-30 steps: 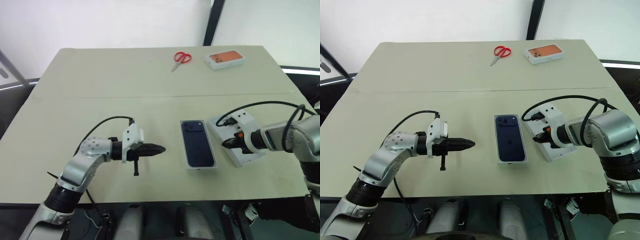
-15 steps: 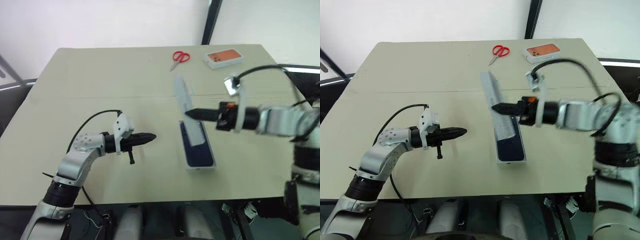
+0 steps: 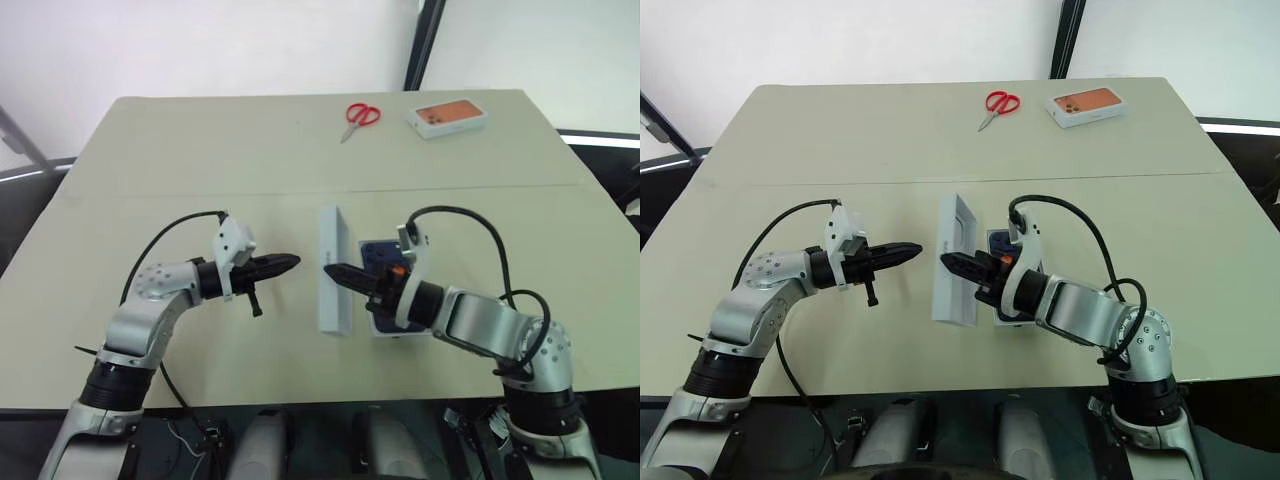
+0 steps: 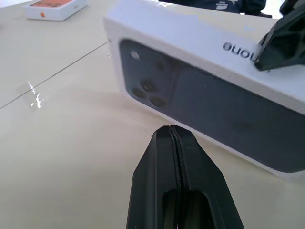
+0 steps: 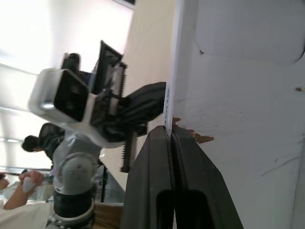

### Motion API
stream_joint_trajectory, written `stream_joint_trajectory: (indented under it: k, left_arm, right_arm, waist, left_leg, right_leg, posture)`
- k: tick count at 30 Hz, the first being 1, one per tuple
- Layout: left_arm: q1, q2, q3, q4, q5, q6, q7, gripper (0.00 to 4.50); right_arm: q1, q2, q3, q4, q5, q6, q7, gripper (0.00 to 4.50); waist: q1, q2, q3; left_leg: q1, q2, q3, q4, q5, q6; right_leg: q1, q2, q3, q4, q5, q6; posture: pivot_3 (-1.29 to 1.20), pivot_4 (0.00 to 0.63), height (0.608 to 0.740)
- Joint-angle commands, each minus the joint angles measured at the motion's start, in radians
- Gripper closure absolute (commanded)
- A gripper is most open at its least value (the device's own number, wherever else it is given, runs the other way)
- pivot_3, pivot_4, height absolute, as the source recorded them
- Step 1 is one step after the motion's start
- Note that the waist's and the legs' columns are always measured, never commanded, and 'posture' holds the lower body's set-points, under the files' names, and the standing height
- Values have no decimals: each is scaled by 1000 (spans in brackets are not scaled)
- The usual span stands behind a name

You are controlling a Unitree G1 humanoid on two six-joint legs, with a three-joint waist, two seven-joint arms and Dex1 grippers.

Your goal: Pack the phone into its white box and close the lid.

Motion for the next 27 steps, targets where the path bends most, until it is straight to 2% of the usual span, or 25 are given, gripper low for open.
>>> stream_joint_trajectory:
  k: [1,2,8,11,13,15,20,24,27]
  left_arm:
    - [-22,-12,-16,-30,1,-1,-2,4500]
    - [-27,-20,-24,-30,1,2,-3,4500]
    - [-46,-61,-80,-33,14,14,-2,4500]
    - [-55,-91,-116,-28,33,17,13,4500]
    - [-68,-118,-147,-20,61,16,35,4500]
    - [-90,-163,-173,-10,83,24,74,4500]
    - [-121,-244,-213,-1,107,44,123,4500]
    - [-125,-266,-200,-14,99,63,141,4500]
    - [-120,-241,-166,-26,93,75,150,4500]
  right_arm:
    - [-44,-86,-50,67,18,82,63,3870]
    - [-61,-110,-56,90,18,102,79,3563]
    - [-180,-261,-77,188,18,181,147,406]
    - [-242,-379,-56,206,18,205,177,406]
    - [-280,-462,-39,196,-50,237,228,406]
    - [-305,-526,-31,176,-221,252,344,406]
    - [-320,-604,11,137,-551,190,589,406]
    - [-277,-661,97,43,-832,75,785,406]
    - [-257,-666,124,21,-960,13,876,406]
  waist:
    - [0,0,0]
    - [0,0,0]
    - [0,0,0]
    - [1,1,0]
    - [3,1,0]
    - [6,0,1]
    - [4,1,0]
    - [1,1,1]
    - [1,1,1]
  left_leg:
    - [0,0,0,0,0,0]
    - [0,0,0,0,0,0]
    - [0,0,0,0,0,0]
    - [0,0,0,0,0,0]
    - [-1,0,0,0,0,0]
    - [-1,0,0,0,0,0]
    - [-1,-1,0,0,0,0]
    - [-1,0,0,0,0,1]
    - [-1,0,0,0,0,1]
  right_leg:
    - [0,0,0,0,0,0]
    - [0,0,0,0,0,0]
    - [0,0,0,0,0,0]
    - [0,0,0,0,0,0]
    - [0,0,0,-1,0,0]
    - [0,0,-1,-1,0,0]
    - [0,0,-1,-1,0,0]
    - [-1,0,0,-1,0,0]
    - [-1,1,-1,-1,0,0]
  posture:
    - [0,150,740]
    - [0,150,740]
    - [0,150,740]
    - [0,150,740]
    - [0,150,740]
    - [0,150,740]
    - [0,150,740]
    - [0,150,740]
    - [0,150,740]
